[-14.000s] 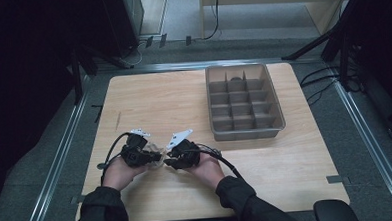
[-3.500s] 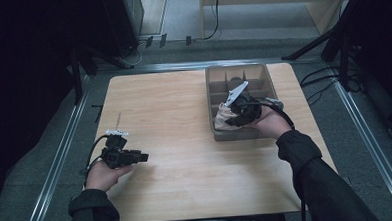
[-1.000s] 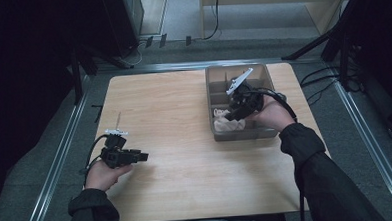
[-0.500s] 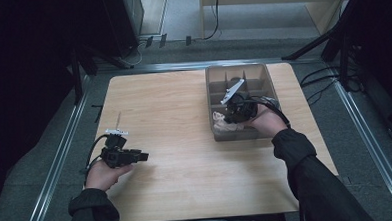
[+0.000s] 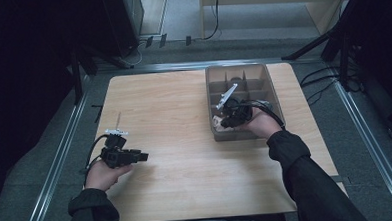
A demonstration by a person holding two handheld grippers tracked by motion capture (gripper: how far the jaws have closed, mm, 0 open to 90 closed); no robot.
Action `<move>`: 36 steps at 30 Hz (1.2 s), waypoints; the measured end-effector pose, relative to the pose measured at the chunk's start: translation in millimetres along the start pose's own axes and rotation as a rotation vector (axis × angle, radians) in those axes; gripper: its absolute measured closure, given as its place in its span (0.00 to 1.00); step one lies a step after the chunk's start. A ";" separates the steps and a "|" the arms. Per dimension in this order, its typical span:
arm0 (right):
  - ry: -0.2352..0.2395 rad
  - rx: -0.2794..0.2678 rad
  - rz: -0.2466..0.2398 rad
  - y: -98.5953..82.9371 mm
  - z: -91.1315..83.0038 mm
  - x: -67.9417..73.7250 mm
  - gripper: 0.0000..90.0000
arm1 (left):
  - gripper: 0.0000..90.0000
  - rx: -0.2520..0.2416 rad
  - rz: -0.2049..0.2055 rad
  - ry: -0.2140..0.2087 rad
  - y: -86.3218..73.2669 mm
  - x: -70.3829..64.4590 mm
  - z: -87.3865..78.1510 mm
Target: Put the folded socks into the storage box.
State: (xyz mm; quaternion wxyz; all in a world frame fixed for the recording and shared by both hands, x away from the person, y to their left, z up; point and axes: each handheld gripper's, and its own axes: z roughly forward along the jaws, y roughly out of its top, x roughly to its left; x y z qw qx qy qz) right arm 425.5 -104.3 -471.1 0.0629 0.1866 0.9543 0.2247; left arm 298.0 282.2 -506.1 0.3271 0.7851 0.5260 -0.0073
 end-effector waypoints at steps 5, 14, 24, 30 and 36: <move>0.005 0.028 -0.015 2.4 7.3 1.6 0.94 | 0.58 0.000 0.002 -0.001 0.1 -0.3 0.2; 0.013 0.052 -0.006 3.8 15.9 1.1 0.94 | 0.58 0.000 0.000 -0.001 0.1 -0.1 0.5; 0.016 0.062 -0.010 5.2 20.3 -0.4 0.95 | 0.58 0.001 0.000 -0.001 0.3 -0.2 0.7; 0.012 0.071 -0.020 5.2 23.0 0.2 0.95 | 0.58 0.004 0.002 -0.001 0.3 -0.2 0.9; 0.015 0.079 -0.018 4.9 24.0 -0.4 0.96 | 0.58 0.003 0.002 -0.001 0.1 -0.1 0.7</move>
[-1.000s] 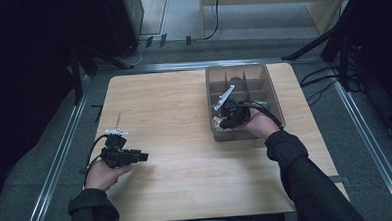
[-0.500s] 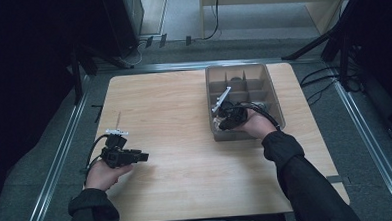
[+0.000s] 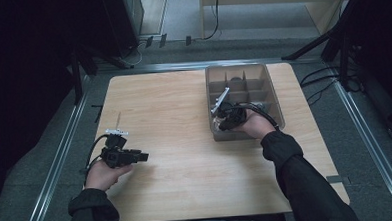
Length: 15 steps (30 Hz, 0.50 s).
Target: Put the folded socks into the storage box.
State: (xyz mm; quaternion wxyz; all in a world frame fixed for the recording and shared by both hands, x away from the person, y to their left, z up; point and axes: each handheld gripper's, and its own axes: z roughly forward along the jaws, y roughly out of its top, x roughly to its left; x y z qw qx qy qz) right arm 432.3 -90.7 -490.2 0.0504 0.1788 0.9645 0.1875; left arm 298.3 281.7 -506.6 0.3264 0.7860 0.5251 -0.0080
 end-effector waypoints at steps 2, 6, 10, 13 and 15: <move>0.003 0.001 0.001 -0.3 0.3 -0.4 0.96 | 0.58 0.001 0.000 0.000 0.0 0.0 0.1; 0.009 0.004 0.001 -0.1 1.4 -0.9 0.96 | 0.58 0.003 0.000 0.000 0.1 0.0 0.4; 0.015 0.005 0.010 -0.5 1.7 -1.4 0.96 | 0.58 0.002 0.001 0.000 0.1 -0.1 0.3; 0.021 0.003 0.025 -0.3 0.2 -2.5 0.95 | 0.58 0.002 0.000 -0.001 0.2 0.1 0.3; 0.026 0.001 0.033 -0.6 -1.9 -3.1 0.95 | 0.58 0.002 0.000 0.000 0.2 -0.1 0.6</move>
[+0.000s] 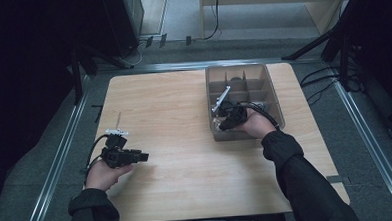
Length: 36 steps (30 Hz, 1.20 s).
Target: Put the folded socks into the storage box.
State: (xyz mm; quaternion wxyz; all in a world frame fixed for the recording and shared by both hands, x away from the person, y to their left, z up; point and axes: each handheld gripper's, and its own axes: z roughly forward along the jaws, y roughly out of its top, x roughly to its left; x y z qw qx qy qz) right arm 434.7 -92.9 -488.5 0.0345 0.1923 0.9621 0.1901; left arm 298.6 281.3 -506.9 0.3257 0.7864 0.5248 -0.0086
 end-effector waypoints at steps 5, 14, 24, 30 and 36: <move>0.005 -0.014 0.007 0.0 -6.8 -0.9 0.95 | 0.58 0.000 -0.001 0.001 0.0 -0.1 0.0; 0.005 -0.071 0.027 0.3 -27.3 -4.2 0.94 | 0.58 0.000 -0.001 0.001 0.2 -0.5 0.7; -0.005 -0.094 0.013 1.7 -45.4 -1.8 0.93 | 0.58 0.001 0.001 0.002 0.0 -0.4 0.6; -0.020 -0.121 0.021 0.9 -55.4 -2.6 0.93 | 0.58 0.000 0.000 0.002 -0.1 -0.5 0.5; -0.030 -0.111 0.021 -5.2 -58.9 -1.8 0.95 | 0.58 0.001 0.000 0.002 -0.1 -0.6 0.7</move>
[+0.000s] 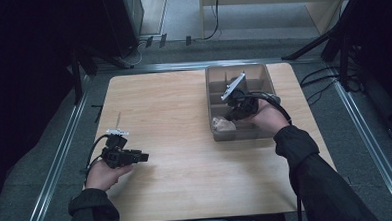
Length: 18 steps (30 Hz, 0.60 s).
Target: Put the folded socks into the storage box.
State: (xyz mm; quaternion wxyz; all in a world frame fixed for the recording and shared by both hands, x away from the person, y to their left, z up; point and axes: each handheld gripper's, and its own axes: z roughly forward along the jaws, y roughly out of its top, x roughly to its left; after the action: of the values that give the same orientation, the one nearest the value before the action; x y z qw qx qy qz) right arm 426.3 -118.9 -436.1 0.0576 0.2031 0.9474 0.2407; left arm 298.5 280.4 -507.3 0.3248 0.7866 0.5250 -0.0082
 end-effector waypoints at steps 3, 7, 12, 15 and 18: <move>-0.007 -0.008 0.001 -2.2 -2.0 0.3 0.94 | 0.58 -0.001 0.003 0.001 0.0 0.1 -0.2; -0.003 -0.029 0.008 -7.7 -5.7 1.3 0.91 | 0.58 -0.001 0.006 0.004 -0.1 -0.1 -0.2; 0.014 -0.064 0.044 -16.4 -9.6 7.7 0.76 | 0.56 -0.006 0.019 0.009 0.2 -2.3 0.3; 0.007 -0.085 0.045 -19.2 -11.2 10.6 0.73 | 0.55 -0.007 0.021 0.012 0.2 -2.7 0.6; 0.012 -0.105 0.052 -22.1 -13.0 12.8 0.66 | 0.55 -0.010 0.024 0.013 0.3 -3.3 1.0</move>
State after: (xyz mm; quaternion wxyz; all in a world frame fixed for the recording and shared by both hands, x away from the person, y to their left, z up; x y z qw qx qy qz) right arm 404.0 -136.9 -435.4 0.0562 0.2229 0.9282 0.2927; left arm 297.7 277.1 -506.7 0.3254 0.7912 0.5178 0.0033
